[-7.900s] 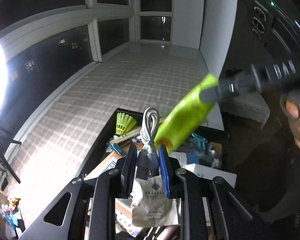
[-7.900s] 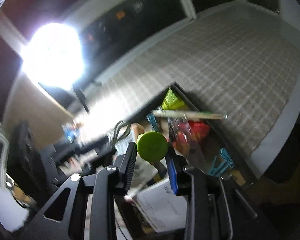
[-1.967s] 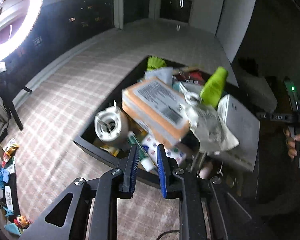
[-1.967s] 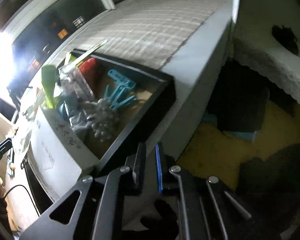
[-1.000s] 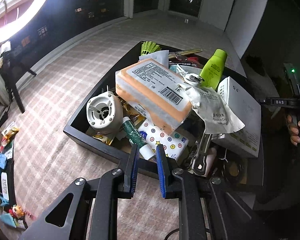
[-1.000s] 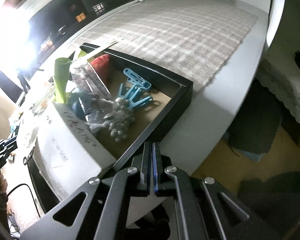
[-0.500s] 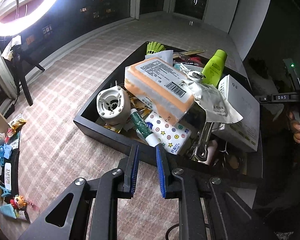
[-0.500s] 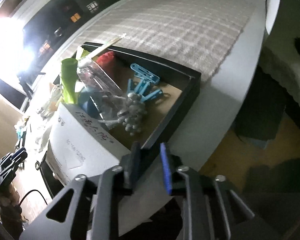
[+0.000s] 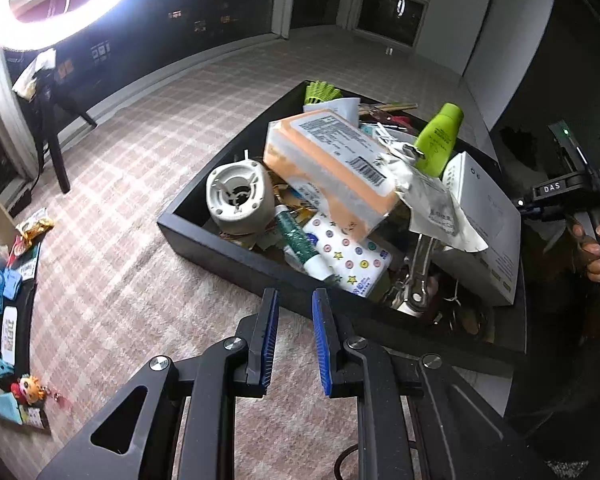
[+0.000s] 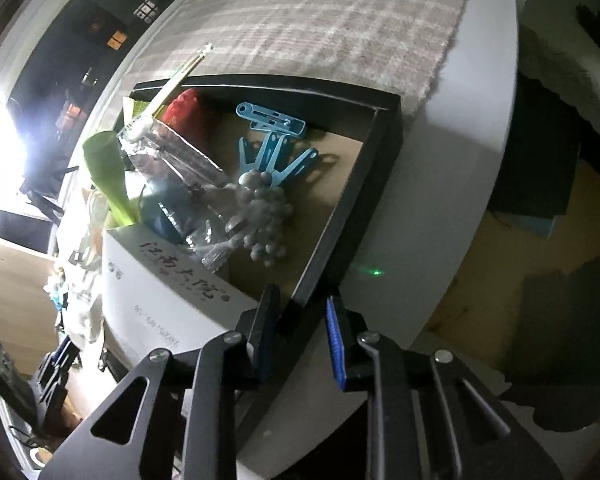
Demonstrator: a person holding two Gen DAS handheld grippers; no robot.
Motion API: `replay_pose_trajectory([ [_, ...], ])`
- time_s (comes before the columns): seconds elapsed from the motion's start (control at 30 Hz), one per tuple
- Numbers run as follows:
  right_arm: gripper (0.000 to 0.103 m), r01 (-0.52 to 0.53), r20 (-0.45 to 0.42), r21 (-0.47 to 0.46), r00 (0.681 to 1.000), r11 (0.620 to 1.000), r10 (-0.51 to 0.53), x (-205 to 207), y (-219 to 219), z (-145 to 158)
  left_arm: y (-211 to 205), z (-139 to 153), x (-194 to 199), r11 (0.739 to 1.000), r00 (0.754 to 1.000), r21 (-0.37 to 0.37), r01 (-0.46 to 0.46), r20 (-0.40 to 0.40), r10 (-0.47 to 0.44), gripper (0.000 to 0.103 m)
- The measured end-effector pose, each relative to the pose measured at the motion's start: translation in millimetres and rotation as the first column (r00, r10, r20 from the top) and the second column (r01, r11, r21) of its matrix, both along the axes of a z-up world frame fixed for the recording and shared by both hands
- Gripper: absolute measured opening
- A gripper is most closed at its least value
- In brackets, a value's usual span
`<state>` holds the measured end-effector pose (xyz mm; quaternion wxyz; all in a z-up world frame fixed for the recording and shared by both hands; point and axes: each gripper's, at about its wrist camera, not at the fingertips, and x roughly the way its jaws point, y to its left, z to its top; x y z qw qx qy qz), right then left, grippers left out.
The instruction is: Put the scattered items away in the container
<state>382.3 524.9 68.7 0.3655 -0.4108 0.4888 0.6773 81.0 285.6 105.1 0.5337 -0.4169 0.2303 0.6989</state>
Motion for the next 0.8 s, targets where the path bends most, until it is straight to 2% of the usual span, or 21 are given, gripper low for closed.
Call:
replay_pose_trajectory([
  [0.4,0.018,-0.158,-0.017,-0.009,0.987,0.987,0.158,-71,-16,6,-12,-5,-14,0.999,0.999,0.008,-0.035,0.01,0.034,0.016],
  [0.6,0.018,-0.283,-0.019,-0.001,0.959,0.959,0.283,-118,-30,7,-34,-5,-31,0.993,0.993,0.014,-0.115,0.008,0.114,0.016],
  [0.8,0.018,-0.35,-0.045,0.005,0.936,0.937,0.35,-155,-37,4,-56,-9,-43,0.977,0.977,0.001,-0.213,0.006,0.213,0.016],
])
